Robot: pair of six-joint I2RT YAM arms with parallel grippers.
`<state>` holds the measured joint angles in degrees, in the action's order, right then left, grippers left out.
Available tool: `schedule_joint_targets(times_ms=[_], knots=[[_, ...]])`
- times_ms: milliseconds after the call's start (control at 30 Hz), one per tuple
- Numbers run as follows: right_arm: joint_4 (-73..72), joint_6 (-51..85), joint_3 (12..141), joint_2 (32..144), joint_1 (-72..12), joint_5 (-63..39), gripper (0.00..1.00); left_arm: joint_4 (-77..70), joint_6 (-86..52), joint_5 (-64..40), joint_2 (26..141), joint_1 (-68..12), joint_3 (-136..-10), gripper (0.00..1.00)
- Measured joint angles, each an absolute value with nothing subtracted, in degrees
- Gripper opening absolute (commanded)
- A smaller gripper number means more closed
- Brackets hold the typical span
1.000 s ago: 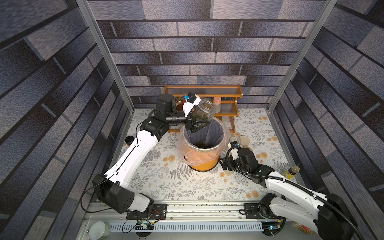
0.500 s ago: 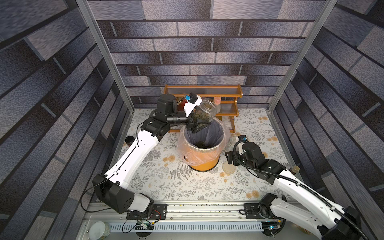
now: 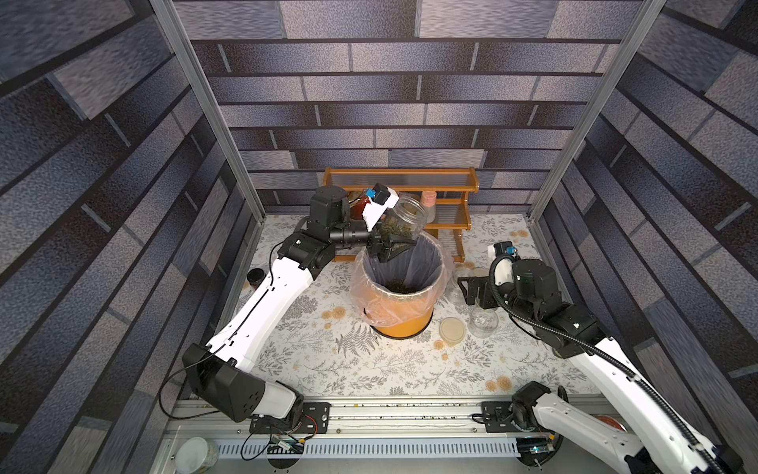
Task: Empty moldy tea leaves from jars
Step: Pour the moldy tea leaves from the jar into the trash bin.
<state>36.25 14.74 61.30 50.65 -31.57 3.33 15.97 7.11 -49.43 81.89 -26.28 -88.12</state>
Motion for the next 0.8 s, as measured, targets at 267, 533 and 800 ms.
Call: schedule_joint_targets(times_ms=[267, 533, 800], knots=[[31.3, 14.5, 74.5, 60.1, -31.6, -13.2, 1.0, 15.9, 7.1, -49.2, 82.2, -26.3, -88.1, 0.36], [22.6, 17.7, 80.8, 68.6, -31.6, -22.8, 1.0, 15.7, 7.1, -49.3, 84.5, -27.2, -88.3, 0.36], [18.1, 20.0, 85.6, 74.0, -31.6, -26.4, 1.0, 15.3, 7.1, -49.2, 87.5, -28.2, -89.4, 0.36]])
